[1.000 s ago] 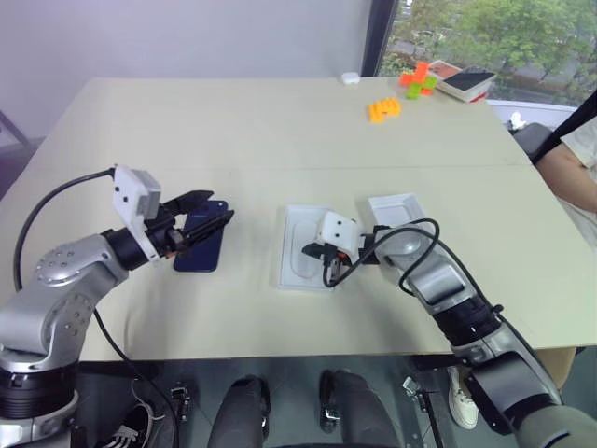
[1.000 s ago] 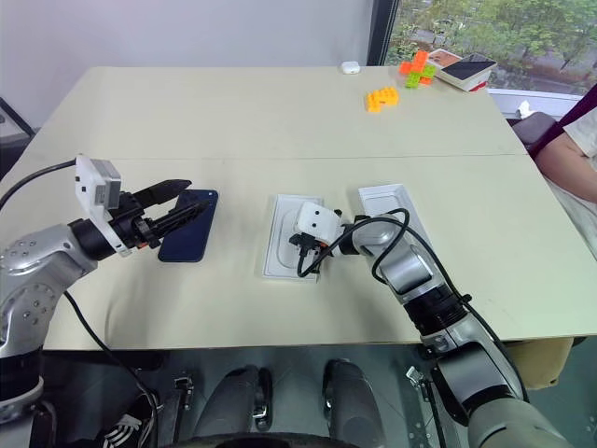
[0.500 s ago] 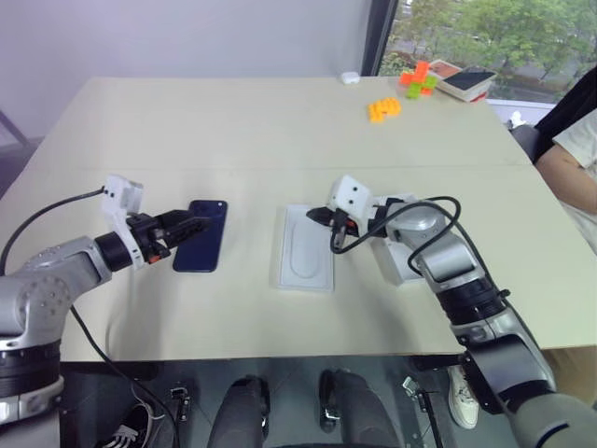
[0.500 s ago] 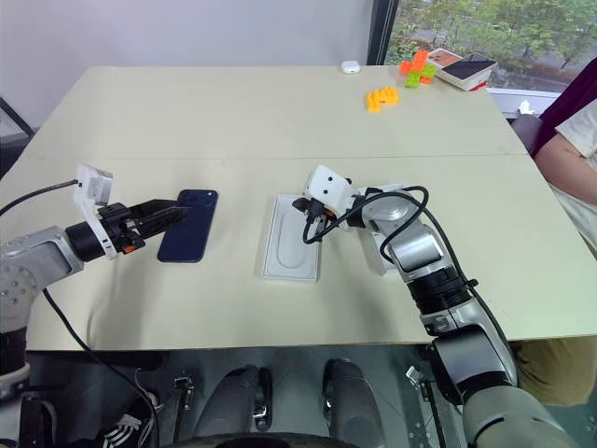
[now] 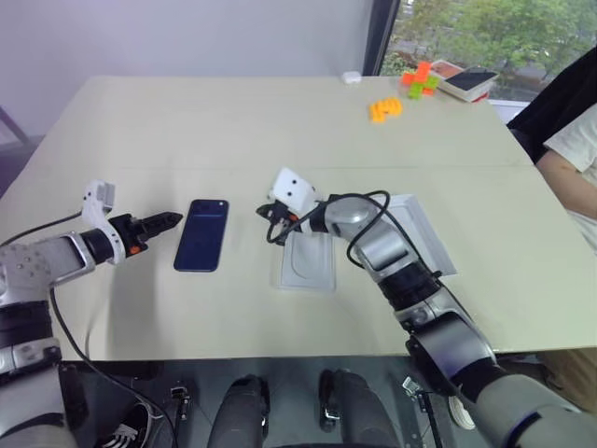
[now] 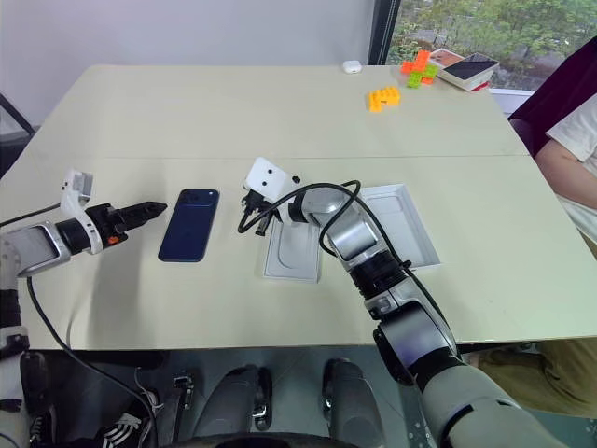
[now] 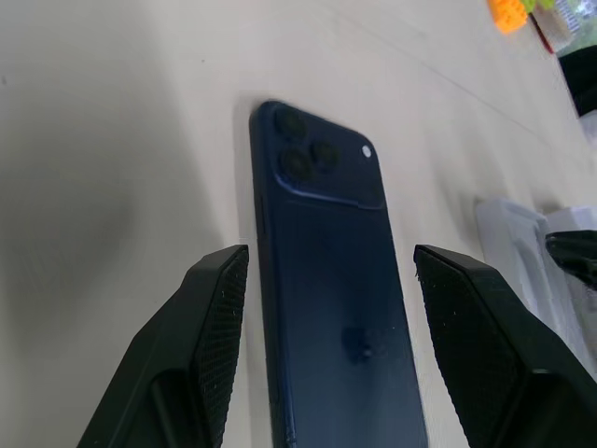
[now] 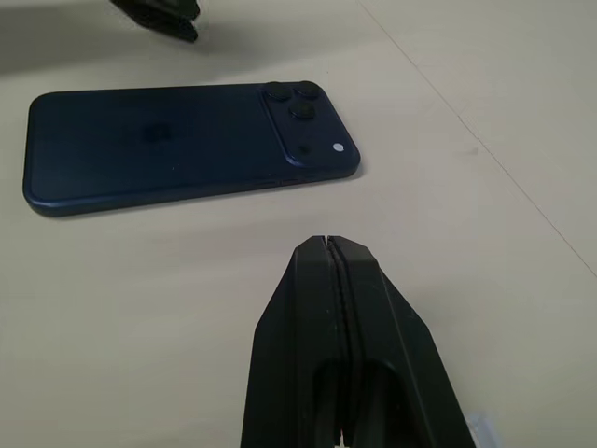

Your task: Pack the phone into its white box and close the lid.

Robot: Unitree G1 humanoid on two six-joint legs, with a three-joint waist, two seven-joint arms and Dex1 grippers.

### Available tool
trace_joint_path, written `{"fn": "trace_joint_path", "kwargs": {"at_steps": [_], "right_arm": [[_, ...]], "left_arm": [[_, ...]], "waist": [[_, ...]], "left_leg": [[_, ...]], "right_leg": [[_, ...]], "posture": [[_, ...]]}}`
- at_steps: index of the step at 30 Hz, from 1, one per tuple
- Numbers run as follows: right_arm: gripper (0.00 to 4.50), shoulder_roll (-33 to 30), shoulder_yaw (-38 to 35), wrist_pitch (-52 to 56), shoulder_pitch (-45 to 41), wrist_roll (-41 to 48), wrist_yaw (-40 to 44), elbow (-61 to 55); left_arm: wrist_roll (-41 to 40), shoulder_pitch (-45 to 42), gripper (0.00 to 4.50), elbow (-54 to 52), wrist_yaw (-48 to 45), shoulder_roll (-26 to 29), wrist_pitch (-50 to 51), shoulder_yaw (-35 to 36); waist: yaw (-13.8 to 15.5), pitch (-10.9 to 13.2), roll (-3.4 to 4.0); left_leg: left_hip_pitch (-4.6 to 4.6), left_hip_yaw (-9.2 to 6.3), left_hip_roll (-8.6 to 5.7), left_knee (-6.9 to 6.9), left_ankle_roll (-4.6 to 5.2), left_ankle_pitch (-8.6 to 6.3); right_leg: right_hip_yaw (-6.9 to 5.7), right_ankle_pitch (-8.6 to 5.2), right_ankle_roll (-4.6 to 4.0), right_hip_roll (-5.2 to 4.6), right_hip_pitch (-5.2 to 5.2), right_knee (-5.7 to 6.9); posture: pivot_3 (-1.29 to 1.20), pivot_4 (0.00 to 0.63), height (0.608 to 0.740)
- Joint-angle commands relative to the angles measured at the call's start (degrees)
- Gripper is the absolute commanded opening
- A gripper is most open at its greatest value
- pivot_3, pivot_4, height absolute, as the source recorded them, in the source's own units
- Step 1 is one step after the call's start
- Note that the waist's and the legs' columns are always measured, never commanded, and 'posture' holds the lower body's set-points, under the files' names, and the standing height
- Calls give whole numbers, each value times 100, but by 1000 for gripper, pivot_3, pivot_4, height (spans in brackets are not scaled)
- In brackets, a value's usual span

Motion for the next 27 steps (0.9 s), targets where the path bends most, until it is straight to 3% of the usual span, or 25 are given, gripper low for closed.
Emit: {"fn": "trace_joint_path", "kwargs": {"at_steps": [1, 11, 18, 27], "right_arm": [[20, 225, 86, -63, -216, -42, -24, 179], [20, 353, 213, -7, -222, -209, -22, 484], [20, 323, 220, 15, -136, -282, -50, 515], [20, 288, 355, -195, -62, -494, -70, 747]], "left_arm": [[-148, -443, 2999, 679, -269, 2, 448, 145], [506, -796, 2999, 1623, -992, -58, 504, -679], [438, -556, 2999, 1013, -1419, -343, 1049, -1201], [561, -549, 2999, 779, -1312, -527, 934, -1050]], "waist": [[-3, 0, -1], [-3, -2, -3], [-7, -4, -3], [-16, -4, -4]], "left_leg": [[0, 0, -1, 0, 0, 0], [2, 3, -2, 1, -11, 6], [7, 2, -2, 1, -10, 6], [57, 0, -1, 0, 5, -2]], "right_leg": [[-1, 0, 0, 2, 0, 3], [0, 0, 0, 0, -1, 8], [3, 0, 0, -2, 1, 16], [6, 0, -1, -2, 40, 29]], "posture": [[0, 150, 740], [0, 150, 740], [0, 150, 740], [0, 150, 740]]}}
